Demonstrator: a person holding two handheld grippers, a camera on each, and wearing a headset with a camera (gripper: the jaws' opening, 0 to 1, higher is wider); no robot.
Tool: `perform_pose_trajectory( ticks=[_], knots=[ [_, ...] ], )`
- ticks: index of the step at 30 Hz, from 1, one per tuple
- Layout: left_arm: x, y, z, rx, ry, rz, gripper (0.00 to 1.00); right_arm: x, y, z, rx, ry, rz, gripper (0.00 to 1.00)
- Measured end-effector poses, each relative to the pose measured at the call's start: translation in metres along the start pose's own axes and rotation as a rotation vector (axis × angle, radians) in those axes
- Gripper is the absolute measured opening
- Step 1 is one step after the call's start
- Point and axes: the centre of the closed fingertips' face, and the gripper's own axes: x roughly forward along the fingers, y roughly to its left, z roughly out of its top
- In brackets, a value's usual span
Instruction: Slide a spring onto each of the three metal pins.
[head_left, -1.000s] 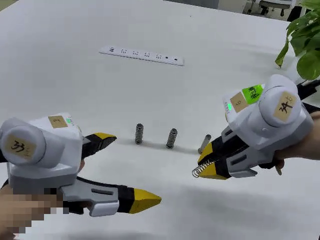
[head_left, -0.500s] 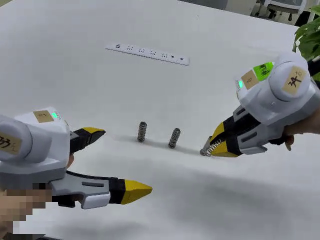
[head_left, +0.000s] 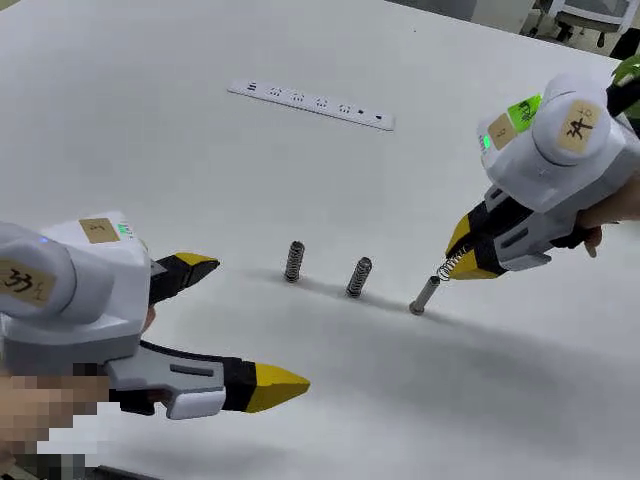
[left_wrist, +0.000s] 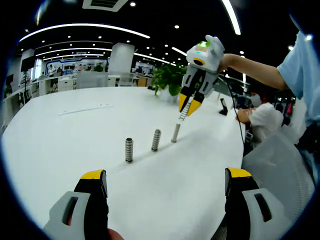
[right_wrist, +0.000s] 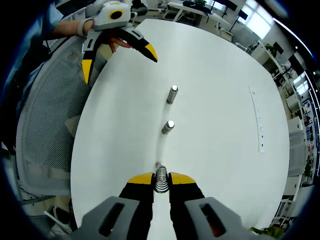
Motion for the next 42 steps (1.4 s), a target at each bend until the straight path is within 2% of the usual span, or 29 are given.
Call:
perform_pose_trajectory(
  ticks=[6, 20, 26, 38, 42],
  knots=[
    [0.001, -0.003, -0.001, 0.006, 0.008, -0.009, 1.0, 0.006, 0.001, 0.001, -0.017, 0.02, 0.023, 0.12],
    [0.003, -0.005, -0.006, 0.013, 0.028, -0.026, 1.0, 0.015, 0.002, -0.001, -0.036, 0.043, 0.041, 0.12],
    [0.003, -0.005, -0.006, 0.008, 0.026, -0.028, 1.0, 0.021, 0.001, -0.002, -0.054, 0.072, 0.044, 0.12],
    [0.003, -0.006, -0.009, 0.001, 0.036, -0.029, 1.0, 0.043, 0.004, -0.007, -0.063, 0.108, 0.067, 0.12],
    [0.004, -0.006, -0.012, 0.004, 0.045, -0.031, 1.0, 0.052, 0.005, -0.008, -0.065, 0.105, 0.076, 0.13]
  ],
)
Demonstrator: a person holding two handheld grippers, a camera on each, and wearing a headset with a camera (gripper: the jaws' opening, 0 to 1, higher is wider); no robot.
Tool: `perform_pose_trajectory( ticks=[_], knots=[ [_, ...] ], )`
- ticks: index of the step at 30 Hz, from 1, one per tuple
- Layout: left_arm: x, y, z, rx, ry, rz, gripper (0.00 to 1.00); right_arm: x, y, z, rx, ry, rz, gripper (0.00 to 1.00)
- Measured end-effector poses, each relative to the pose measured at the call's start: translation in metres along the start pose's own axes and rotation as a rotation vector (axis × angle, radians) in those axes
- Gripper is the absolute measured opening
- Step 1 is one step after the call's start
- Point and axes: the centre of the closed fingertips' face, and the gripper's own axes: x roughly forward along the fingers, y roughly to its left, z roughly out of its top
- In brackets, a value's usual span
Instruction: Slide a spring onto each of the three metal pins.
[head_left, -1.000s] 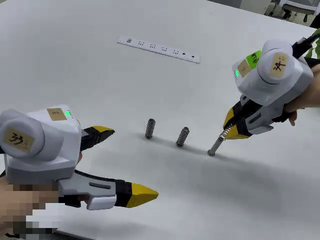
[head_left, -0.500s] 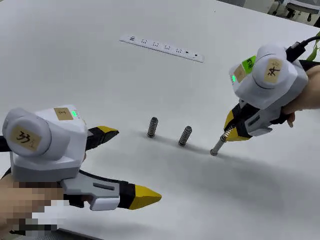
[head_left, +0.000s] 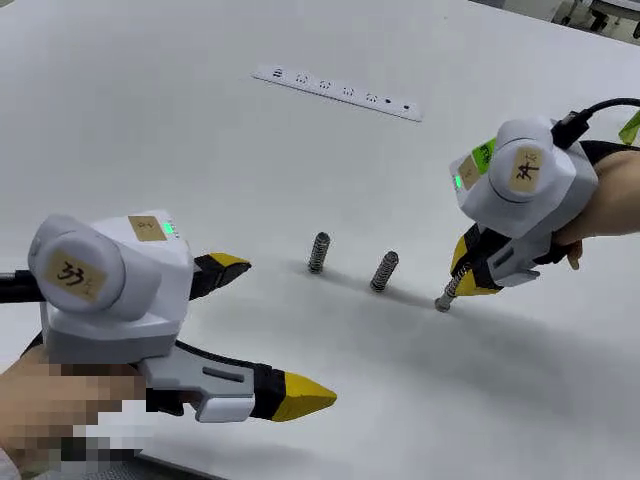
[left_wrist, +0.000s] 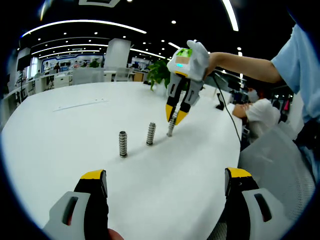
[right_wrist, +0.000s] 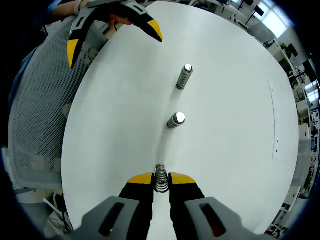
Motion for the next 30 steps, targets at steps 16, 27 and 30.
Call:
perform_pose_trajectory(
  ticks=[16, 27, 30],
  knots=[
    [0.002, -0.002, -0.005, -0.003, 0.019, -0.01, 1.0, 0.02, 0.003, -0.003, 0.024, 0.006, 0.03, 0.13],
    [0.003, -0.003, -0.006, 0.001, 0.028, -0.009, 1.0, 0.021, 0.004, -0.003, 0.027, -0.001, 0.038, 0.13],
    [0.003, -0.003, -0.006, 0.001, 0.029, -0.009, 1.0, 0.021, 0.006, -0.002, 0.029, -0.013, 0.046, 0.17]
  ],
)
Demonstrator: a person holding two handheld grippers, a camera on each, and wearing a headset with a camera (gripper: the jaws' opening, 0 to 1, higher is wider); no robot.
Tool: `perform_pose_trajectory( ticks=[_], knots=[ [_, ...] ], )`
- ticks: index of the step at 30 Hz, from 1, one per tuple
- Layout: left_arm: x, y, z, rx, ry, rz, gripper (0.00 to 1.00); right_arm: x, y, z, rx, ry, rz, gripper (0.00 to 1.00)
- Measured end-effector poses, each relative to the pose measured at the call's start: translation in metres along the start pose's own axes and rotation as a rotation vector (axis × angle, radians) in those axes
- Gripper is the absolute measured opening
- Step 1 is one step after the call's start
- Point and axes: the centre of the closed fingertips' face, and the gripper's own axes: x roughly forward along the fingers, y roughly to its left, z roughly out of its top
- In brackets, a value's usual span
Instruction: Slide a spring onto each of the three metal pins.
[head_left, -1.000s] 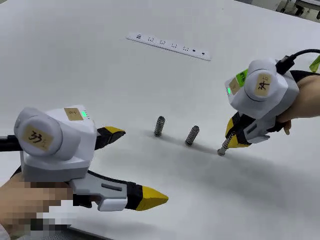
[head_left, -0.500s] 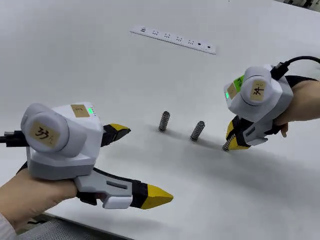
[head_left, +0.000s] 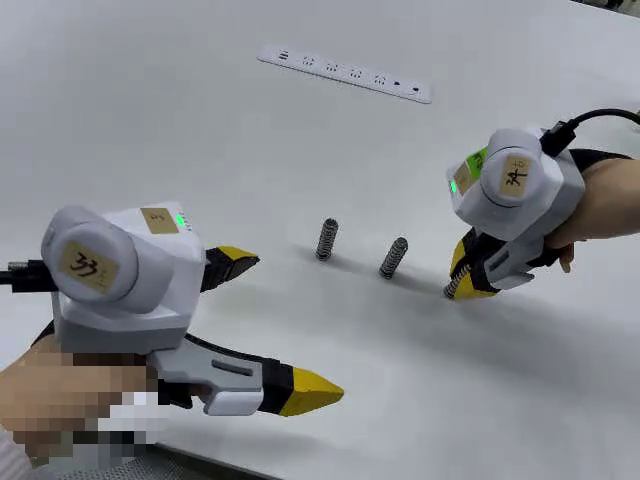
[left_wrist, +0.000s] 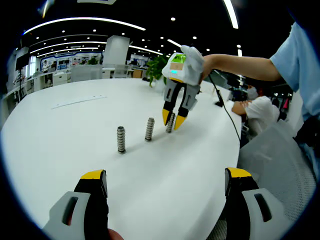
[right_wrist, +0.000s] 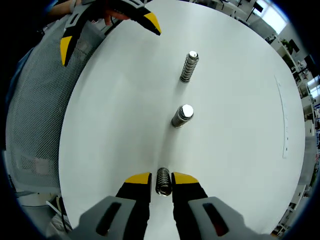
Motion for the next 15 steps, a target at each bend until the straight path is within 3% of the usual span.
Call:
perform_pose_trajectory(
  ticks=[9, 15],
  knots=[
    [-0.001, 0.003, -0.001, 0.006, 0.002, 0.007, 1.0, -0.009, 0.002, 0.0, 0.044, -0.061, -0.039, 0.45],
    [-0.002, 0.005, 0.0, 0.003, -0.003, 0.015, 1.0, -0.02, 0.016, 0.007, 0.139, -0.184, -0.064, 0.63]
  ],
)
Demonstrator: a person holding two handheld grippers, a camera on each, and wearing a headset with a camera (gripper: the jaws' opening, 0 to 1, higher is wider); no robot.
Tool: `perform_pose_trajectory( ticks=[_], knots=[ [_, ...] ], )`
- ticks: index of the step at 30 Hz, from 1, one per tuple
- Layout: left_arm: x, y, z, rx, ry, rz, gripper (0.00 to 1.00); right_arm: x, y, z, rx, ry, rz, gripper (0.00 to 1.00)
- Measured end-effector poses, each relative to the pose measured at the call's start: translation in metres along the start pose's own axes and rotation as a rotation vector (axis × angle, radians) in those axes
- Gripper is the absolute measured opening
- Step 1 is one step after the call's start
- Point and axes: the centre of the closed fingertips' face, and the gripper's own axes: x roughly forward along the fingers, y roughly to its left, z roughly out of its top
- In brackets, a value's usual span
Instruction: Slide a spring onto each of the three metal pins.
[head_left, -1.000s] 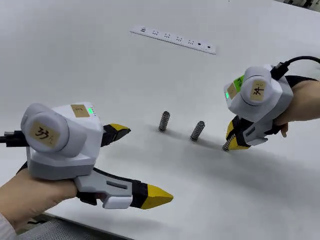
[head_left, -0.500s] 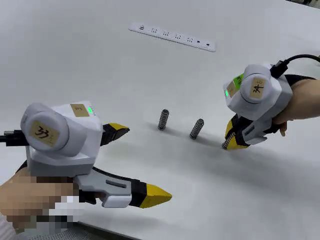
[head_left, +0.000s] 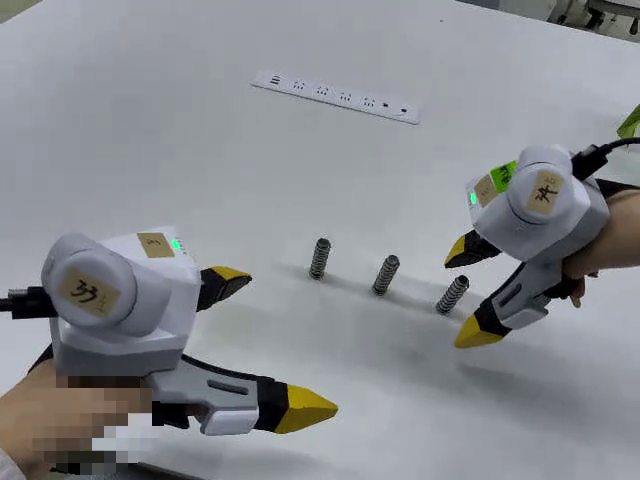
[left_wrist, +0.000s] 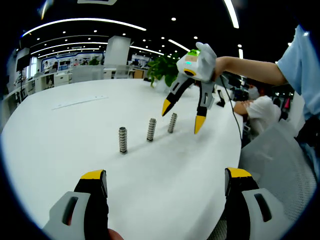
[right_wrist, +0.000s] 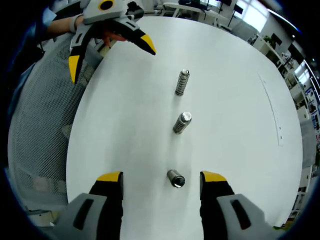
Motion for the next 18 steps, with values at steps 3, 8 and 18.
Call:
perform_pose_trajectory(
  ticks=[3, 8, 18],
  knots=[
    [0.0, 0.001, 0.001, 0.0, -0.003, 0.006, 1.0, -0.004, 0.004, -0.003, 0.034, -0.029, -0.021, 0.72],
    [-0.001, 0.004, 0.0, -0.006, -0.005, 0.014, 1.0, -0.012, 0.006, -0.012, 0.107, -0.073, -0.074, 0.84],
    [-0.003, 0.008, 0.003, -0.016, -0.016, 0.041, 1.0, -0.033, 0.019, -0.027, 0.276, -0.202, -0.174, 0.99]
  ],
)
